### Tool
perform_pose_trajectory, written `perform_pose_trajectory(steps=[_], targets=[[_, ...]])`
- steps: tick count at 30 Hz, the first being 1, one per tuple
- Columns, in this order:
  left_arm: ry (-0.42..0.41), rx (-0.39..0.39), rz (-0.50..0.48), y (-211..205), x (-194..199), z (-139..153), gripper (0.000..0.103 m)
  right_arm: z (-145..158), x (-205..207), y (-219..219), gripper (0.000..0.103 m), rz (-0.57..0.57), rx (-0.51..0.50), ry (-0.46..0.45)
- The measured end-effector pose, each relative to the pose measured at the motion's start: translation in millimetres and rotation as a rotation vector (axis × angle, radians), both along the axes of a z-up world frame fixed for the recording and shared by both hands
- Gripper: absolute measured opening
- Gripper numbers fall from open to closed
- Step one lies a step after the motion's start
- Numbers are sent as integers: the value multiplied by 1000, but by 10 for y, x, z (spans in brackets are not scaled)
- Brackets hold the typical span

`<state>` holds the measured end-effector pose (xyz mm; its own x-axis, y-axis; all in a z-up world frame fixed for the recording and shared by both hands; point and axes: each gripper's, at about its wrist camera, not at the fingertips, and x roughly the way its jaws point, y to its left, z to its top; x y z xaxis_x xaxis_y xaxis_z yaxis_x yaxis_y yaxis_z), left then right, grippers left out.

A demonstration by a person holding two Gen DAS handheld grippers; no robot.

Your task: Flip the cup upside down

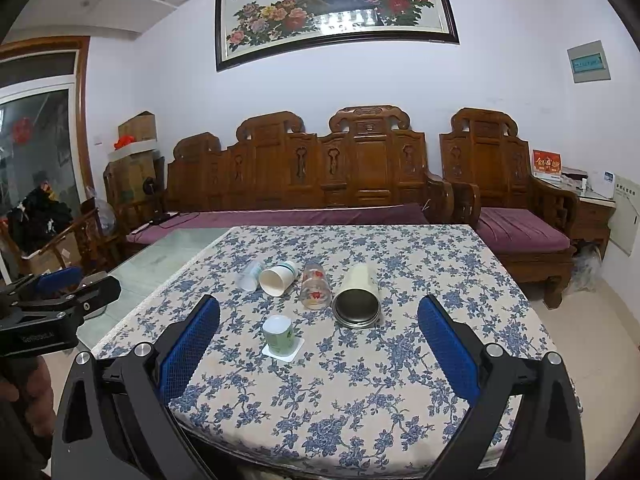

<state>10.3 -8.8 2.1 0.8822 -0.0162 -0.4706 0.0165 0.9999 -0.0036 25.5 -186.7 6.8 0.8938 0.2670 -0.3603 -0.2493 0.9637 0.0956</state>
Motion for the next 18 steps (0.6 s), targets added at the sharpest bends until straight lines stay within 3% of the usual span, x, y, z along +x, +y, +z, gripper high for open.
perform_pose_trajectory(steps=[18], targets=[[-3,2,0,2,3,17,95,-3,2,-3,100,1,2,2]])
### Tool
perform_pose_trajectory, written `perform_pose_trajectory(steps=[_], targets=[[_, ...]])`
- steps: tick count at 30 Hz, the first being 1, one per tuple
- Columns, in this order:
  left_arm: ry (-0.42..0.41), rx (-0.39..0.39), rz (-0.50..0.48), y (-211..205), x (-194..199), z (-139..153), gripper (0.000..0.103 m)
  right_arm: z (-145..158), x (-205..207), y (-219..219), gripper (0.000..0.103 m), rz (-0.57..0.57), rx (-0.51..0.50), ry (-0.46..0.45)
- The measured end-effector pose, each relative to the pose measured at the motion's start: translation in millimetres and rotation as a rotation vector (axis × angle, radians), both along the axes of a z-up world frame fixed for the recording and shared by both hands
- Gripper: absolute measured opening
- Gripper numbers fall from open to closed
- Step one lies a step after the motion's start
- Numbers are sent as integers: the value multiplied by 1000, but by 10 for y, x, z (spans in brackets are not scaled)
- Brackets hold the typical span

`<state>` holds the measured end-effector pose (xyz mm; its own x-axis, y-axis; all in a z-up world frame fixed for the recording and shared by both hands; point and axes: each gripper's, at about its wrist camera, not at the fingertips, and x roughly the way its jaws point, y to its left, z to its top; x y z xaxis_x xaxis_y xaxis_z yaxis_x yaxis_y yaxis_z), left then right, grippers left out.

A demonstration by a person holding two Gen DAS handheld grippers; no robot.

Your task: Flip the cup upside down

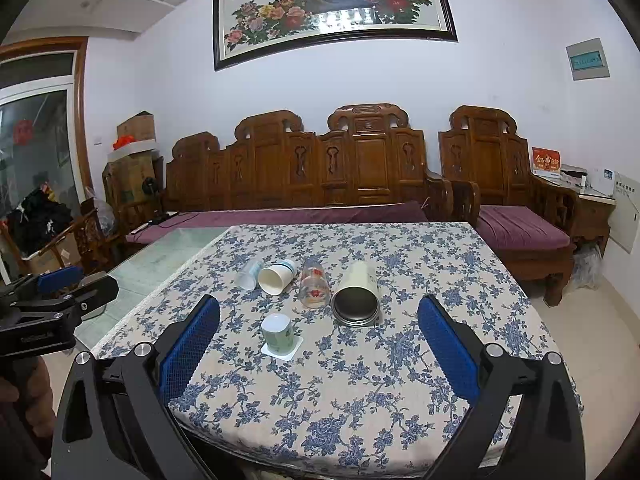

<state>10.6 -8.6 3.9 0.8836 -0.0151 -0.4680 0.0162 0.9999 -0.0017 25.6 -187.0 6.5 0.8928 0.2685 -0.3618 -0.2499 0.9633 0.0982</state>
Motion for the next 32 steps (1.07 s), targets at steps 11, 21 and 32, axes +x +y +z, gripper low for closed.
perform_pose_trajectory(steps=[11,21,32], targets=[[-6,0,-2,4,-2,9,95,-6,0,3,100,0,0,0],[-13,-2,-4,21,3,22,95,-11,-2,6,100,0,2,2],[-12,1,-2,12,0,28,95,-11,-1,5,100,-1,3,2]])
